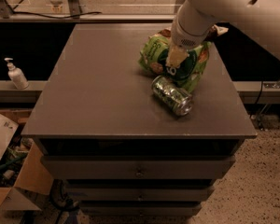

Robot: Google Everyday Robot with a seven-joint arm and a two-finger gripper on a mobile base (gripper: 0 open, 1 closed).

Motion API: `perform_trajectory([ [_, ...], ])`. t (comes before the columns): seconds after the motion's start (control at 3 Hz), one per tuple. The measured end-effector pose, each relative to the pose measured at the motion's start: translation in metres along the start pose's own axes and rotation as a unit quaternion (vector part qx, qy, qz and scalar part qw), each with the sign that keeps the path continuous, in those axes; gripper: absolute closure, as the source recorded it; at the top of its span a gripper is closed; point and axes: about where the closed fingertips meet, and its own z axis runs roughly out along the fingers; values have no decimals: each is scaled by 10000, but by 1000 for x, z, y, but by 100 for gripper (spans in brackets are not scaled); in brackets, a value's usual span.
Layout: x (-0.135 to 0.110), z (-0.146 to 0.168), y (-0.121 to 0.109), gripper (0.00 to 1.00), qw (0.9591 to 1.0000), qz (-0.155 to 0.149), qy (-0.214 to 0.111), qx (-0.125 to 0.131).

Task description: Move green rice chip bag near green can

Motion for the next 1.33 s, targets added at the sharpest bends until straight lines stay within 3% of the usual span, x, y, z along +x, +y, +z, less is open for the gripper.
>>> perform_trajectory([
  [0.67,-7,6,6,14,9999,-100,-42,-133],
  [1.0,-9,8,7,0,9998,-126,-58,-167],
  [1.33,-9,8,7,0,9998,-126,-59,-169],
])
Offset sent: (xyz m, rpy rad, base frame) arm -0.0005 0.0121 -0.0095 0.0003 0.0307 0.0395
